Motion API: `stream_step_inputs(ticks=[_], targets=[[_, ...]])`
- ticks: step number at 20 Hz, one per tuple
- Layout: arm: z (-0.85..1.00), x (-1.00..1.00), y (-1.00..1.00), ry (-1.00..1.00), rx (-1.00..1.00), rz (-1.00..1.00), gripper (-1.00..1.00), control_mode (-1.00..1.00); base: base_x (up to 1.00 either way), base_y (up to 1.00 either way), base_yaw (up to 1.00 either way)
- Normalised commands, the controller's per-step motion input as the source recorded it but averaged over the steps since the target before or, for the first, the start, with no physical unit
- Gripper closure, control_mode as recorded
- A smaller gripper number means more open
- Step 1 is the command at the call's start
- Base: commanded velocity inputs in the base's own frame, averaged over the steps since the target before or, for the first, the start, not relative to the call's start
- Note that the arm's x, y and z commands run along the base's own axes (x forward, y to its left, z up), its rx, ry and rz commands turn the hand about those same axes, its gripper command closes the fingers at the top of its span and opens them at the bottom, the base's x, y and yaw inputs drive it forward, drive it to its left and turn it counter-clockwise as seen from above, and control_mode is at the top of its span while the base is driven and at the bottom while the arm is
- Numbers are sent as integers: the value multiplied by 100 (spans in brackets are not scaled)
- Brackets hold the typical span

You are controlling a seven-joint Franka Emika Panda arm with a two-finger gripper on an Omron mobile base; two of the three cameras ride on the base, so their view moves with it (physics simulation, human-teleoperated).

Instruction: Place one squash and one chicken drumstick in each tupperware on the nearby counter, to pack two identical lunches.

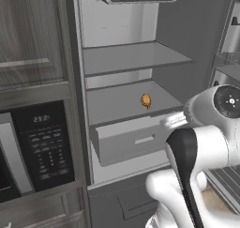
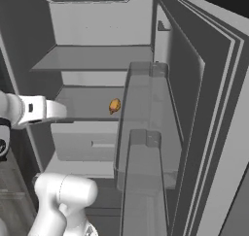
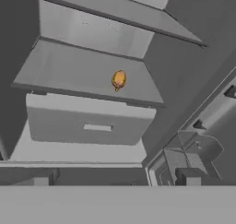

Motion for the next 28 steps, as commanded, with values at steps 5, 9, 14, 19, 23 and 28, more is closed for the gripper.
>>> stream_step_inputs(ticks=[5,9,14,19,23,28], targets=[[-11,0,-3,7,16,-16,-100,-100,0,0,0],[0,2,-1,27,26,-9,-100,-100,0,0,0],[0,13,-3,10,15,0,-100,-100,0,0,0],[-22,24,-4,-3,2,0,-100,-100,0,0,0],[-53,43,-6,0,0,0,-100,-100,0,0,0],[-29,41,-18,0,0,0,-100,-100,0,0,0]])
